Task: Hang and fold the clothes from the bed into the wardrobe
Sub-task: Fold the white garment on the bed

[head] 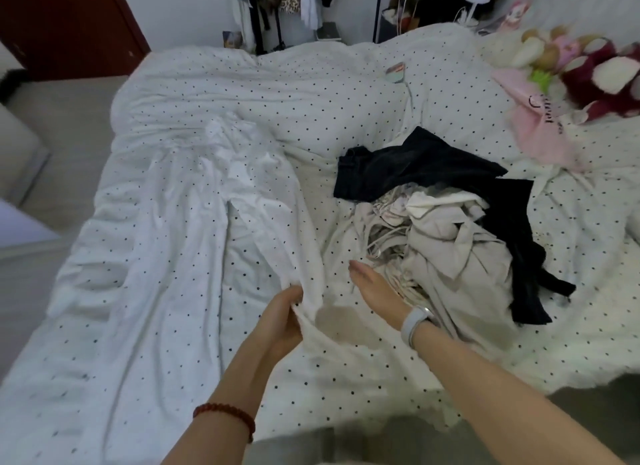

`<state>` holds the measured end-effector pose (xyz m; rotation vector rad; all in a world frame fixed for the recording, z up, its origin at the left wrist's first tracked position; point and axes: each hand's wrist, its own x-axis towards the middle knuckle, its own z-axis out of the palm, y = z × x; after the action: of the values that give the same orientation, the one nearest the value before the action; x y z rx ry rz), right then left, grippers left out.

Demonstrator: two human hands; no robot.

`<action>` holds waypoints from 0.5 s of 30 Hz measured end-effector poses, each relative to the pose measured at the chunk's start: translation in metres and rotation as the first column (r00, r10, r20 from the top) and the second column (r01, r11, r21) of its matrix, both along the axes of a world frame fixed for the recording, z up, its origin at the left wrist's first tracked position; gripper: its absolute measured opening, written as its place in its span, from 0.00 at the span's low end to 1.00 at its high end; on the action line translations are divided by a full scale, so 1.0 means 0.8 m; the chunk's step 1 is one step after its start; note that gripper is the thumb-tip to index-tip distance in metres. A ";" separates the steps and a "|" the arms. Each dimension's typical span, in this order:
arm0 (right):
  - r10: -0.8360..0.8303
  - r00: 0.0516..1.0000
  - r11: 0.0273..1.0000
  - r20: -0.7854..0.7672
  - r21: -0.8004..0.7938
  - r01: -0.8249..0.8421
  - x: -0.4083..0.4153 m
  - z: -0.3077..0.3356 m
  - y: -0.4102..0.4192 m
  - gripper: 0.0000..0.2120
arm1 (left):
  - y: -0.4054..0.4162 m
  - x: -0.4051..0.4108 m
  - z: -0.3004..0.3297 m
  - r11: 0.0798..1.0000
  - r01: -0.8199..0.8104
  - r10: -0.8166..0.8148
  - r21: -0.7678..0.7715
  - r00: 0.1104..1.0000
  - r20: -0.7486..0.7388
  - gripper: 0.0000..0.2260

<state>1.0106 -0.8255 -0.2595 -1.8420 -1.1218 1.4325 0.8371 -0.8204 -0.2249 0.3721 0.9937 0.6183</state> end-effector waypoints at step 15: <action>-0.151 0.987 0.987 0.058 0.066 0.147 -0.106 -0.044 -0.168 0.09 | -0.131 -0.126 -0.047 0.997 -0.010 0.050 0.079 0.857 -0.514 0.13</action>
<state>0.9262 -0.9602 -0.2944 -1.8965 -1.0226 1.2496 0.7360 -0.9255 -0.2622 0.6091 1.4973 0.5958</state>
